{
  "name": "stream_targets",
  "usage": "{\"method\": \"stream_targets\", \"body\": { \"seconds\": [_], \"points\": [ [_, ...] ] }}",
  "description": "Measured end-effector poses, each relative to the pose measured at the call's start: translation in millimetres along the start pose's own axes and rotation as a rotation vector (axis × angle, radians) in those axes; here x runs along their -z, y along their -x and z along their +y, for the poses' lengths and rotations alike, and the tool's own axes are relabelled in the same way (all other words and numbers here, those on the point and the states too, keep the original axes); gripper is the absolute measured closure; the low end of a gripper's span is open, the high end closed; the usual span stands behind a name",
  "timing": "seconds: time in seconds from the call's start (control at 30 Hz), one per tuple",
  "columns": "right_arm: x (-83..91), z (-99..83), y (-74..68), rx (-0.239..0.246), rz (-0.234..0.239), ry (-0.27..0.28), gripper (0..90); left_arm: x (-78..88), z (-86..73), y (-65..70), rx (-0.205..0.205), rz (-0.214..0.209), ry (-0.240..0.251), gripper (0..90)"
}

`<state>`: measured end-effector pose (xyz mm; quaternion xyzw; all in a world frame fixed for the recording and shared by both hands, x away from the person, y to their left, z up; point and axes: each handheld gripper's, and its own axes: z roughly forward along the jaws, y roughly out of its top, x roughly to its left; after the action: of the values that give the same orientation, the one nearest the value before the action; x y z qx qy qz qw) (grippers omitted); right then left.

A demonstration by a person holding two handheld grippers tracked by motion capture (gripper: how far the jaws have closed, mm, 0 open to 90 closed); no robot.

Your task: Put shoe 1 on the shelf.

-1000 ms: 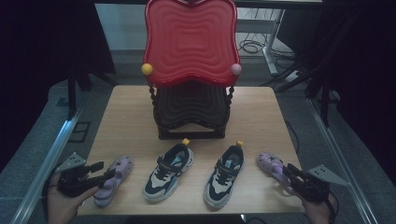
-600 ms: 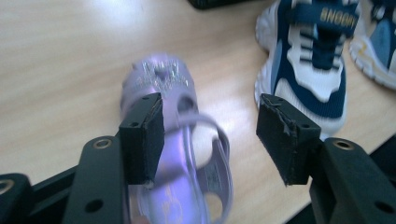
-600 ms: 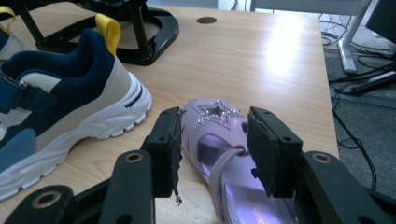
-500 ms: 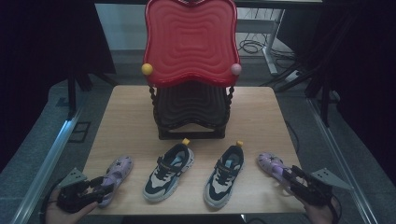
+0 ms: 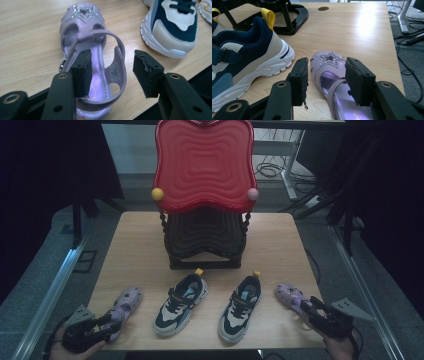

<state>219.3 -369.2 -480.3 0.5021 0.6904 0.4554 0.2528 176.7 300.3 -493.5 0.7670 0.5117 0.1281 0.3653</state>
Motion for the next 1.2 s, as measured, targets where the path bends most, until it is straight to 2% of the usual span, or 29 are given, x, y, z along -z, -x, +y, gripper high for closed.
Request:
{"method": "stream_targets", "body": {
  "seconds": [0.13,0.23,0.33,0.4,0.43,0.5,0.53,0.57,0.73,0.8,1.07,1.1,1.13,1.2],
  "points": [
    [-3.1,0.6,0.5,0.000,0.001,-0.004,52.2,-6.7,2.8,3.2,-0.019,-0.004,-0.024,54.3],
    [-3.3,-0.4,1.2,-0.001,-0.002,-0.011,52.0,-12.9,7.6,4.5,-0.038,-0.015,-0.047,62.0],
    [-2.6,-1.1,2.9,-0.002,-0.006,-0.014,52.0,-16.9,8.5,3.8,-0.040,-0.018,-0.066,65.6],
    [-0.4,-1.2,4.9,0.010,-0.014,-0.021,51.6,-20.1,7.7,1.8,-0.035,-0.023,-0.075,71.2],
    [5.4,0.8,9.3,0.050,-0.021,-0.043,51.1,-20.1,5.7,0.7,-0.028,-0.039,-0.065,73.0],
    [8.6,1.9,12.2,0.065,-0.015,-0.050,50.7,-19.6,4.6,0.1,-0.024,-0.046,-0.058,75.3],
    [12.5,2.9,15.8,0.071,0.013,-0.070,50.4,-19.1,4.3,-0.8,-0.022,-0.052,-0.053,76.9],
    [16.0,2.5,19.1,0.083,0.017,-0.084,51.9,-19.0,4.1,-1.2,-0.020,-0.058,-0.051,79.7],
    [10.8,-3.0,23.2,0.059,0.040,-0.119,53.1,-19.1,4.8,-2.5,-0.024,-0.069,-0.055,81.2],
    [4.0,-6.3,24.8,0.051,0.041,-0.156,54.1,-18.6,4.8,-3.5,-0.020,-0.072,-0.055,81.7],
    [-12.9,-11.7,24.3,0.043,0.082,-0.222,63.5,-19.7,5.3,-3.8,-0.016,-0.080,-0.057,81.4],
    [-17.3,-12.2,23.7,0.038,0.096,-0.244,69.4,-19.7,5.3,-3.7,-0.015,-0.079,-0.056,80.9],
    [-17.3,-12.2,23.7,0.038,0.096,-0.244,69.4,-19.6,5.4,-3.5,-0.015,-0.077,-0.056,80.9],
    [-21.8,-12.1,21.6,0.033,0.123,-0.269,78.2,-20.1,6.1,-3.0,-0.021,-0.076,-0.062,80.8]
  ]
}}
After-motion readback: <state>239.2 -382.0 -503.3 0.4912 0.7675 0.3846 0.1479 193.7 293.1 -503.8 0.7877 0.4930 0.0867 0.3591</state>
